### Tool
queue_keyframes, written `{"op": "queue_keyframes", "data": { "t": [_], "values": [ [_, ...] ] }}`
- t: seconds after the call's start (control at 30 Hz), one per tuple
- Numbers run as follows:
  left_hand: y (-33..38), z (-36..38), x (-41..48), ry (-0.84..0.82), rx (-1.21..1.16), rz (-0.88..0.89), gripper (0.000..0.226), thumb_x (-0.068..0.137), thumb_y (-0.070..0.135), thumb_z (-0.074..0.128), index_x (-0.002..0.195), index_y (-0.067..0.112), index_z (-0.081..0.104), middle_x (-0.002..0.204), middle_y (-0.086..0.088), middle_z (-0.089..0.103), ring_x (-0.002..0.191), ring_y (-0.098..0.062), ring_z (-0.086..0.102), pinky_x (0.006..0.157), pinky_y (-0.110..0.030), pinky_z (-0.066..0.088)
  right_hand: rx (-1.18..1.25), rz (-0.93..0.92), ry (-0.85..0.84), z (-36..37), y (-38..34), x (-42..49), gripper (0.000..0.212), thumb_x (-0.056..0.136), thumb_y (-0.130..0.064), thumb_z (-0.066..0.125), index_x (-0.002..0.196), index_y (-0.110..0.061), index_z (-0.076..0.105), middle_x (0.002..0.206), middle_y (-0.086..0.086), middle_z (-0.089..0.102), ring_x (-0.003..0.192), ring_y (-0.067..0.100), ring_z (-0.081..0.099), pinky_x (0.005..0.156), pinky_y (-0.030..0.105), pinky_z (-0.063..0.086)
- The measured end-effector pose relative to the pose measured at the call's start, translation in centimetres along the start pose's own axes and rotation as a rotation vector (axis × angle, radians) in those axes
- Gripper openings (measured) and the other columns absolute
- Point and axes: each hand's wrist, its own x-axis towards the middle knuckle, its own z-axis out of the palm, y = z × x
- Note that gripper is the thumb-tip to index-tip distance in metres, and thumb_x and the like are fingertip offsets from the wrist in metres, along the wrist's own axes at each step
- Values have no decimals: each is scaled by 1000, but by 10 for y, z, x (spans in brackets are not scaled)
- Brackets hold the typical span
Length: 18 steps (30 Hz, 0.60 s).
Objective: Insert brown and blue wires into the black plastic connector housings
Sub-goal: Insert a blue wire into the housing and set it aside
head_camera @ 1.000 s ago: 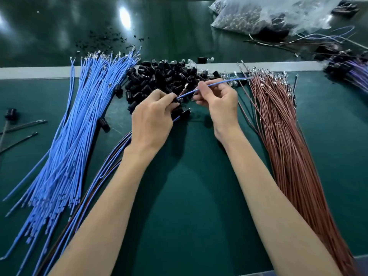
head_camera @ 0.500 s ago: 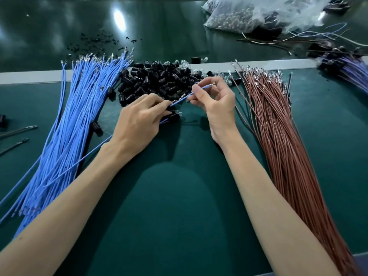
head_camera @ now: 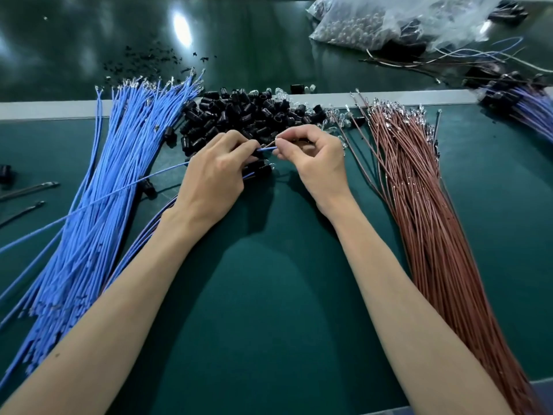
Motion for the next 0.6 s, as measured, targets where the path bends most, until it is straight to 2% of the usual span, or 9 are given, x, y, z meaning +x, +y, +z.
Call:
{"op": "queue_keyframes", "data": {
  "t": [0.1, 0.2, 0.33, 0.47, 0.53, 0.6],
  "values": [
    [0, 0, -3, 14, 29, 6, 20, 89, -3, 52, 104, -3, 66, 94, -17, 63, 84, -33, 61, 68, -46, 53, 2, -4, 7, 3, 0, 0, 18, 81, 0, 71, 90, -13, 63, 85, 3, 65, 74, 14, 70, 80, 30, 58],
    [1, 1, -4, 11, 33, 15, 20, 91, -2, 50, 106, -4, 64, 96, -17, 61, 86, -34, 59, 71, -47, 52, -1, -4, -17, 3, 1, 2, 20, 82, 1, 70, 97, -12, 66, 88, 3, 64, 74, 12, 69, 79, 26, 57],
    [5, 4, -4, 15, 16, 37, 18, 93, 9, 55, 104, -3, 63, 95, -17, 60, 85, -33, 57, 77, -43, 49, -90, -41, -58, 3, 2, 1, 13, 80, -2, 73, 82, -14, 70, 73, -1, 68, 65, 7, 66, 72, 24, 56],
    [5, 4, -2, 27, 37, 70, 22, 94, 21, 57, 98, 1, 65, 87, -15, 60, 80, -32, 55, 74, -43, 48, -210, -130, -104, 3, -1, -2, 4, 80, -11, 75, 81, -13, 72, 75, -4, 69, 66, 5, 62, 70, 18, 51],
    [4, 4, -2, 40, 39, 79, 23, 97, 22, 53, 95, 3, 65, 83, -13, 59, 76, -32, 54, 71, -44, 48, -372, -229, -14, -2, -3, -1, 9, 85, -19, 71, 88, -10, 74, 85, 1, 71, 76, 9, 62, 73, 19, 48],
    [5, 3, -2, 47, 34, 85, 26, 99, 24, 50, 94, 4, 66, 82, -12, 60, 76, -31, 54, 70, -43, 49, -669, -262, 188, -14, -4, 3, 19, 91, -25, 63, 99, -10, 72, 100, 5, 70, 89, 16, 62, 75, 19, 42]
  ]
}}
